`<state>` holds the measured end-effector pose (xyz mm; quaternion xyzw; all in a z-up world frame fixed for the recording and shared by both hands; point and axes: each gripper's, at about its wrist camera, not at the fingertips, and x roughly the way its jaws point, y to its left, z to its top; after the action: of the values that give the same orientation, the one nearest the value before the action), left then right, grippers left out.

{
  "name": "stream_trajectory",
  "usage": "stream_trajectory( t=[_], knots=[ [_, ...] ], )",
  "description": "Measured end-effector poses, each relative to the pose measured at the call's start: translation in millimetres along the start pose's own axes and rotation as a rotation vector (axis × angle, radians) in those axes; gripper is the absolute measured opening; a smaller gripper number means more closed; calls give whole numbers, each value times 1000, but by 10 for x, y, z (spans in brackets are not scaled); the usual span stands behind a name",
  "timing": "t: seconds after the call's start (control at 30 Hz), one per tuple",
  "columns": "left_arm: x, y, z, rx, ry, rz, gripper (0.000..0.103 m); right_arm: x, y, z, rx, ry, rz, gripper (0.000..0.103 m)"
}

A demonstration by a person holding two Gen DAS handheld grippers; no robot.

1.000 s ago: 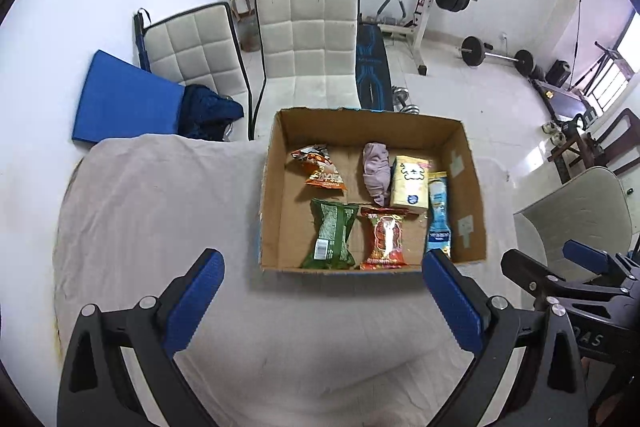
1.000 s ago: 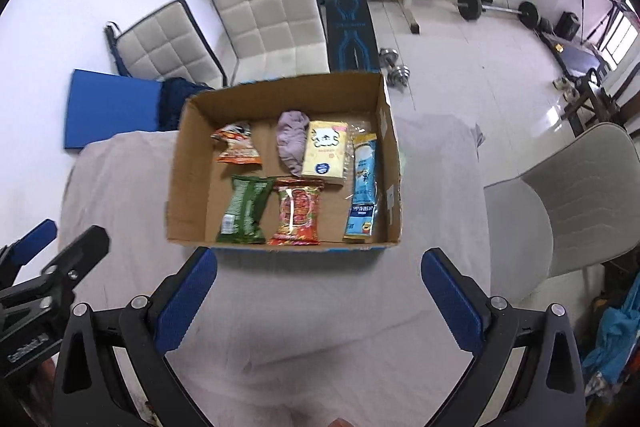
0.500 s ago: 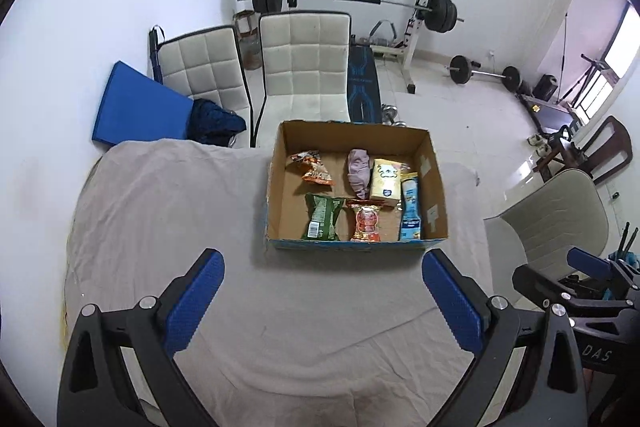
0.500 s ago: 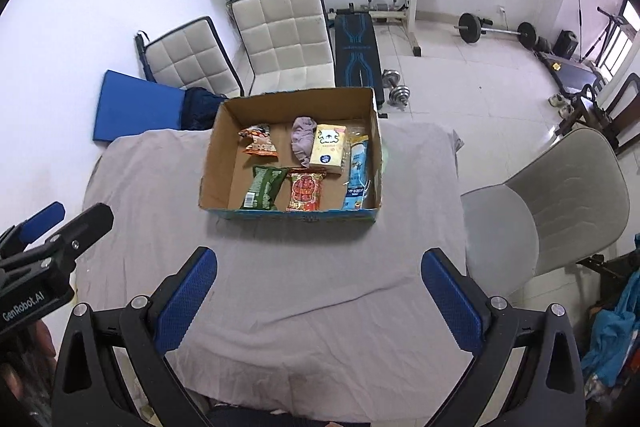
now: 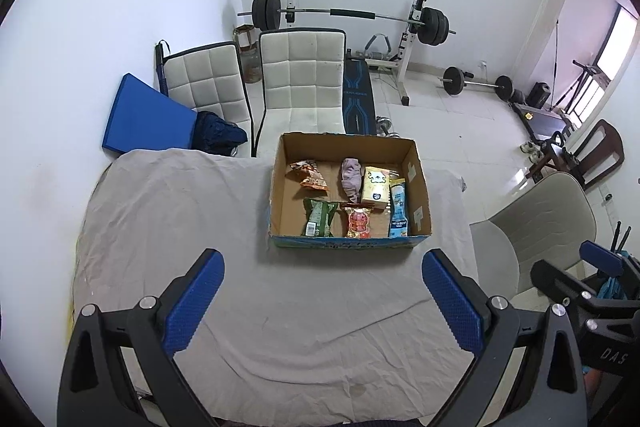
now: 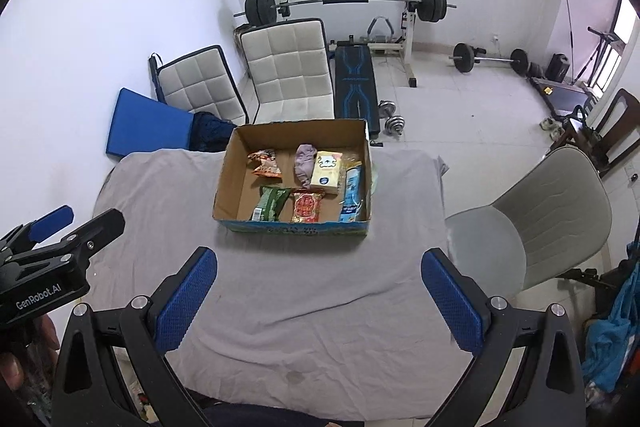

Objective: Organize soft objects

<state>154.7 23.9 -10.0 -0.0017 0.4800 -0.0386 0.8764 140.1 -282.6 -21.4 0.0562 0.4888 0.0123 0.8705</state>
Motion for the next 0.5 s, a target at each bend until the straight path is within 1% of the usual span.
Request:
stream_trajectory(
  t=[0.13,0.5],
  knots=[
    [17,8,-6,-7,-2,6,102,8,-11,68,4,-15,-23,103],
    [215,45,86,-17,-7,45,102,312,-120,243,40,-11,-65,103]
  ],
)
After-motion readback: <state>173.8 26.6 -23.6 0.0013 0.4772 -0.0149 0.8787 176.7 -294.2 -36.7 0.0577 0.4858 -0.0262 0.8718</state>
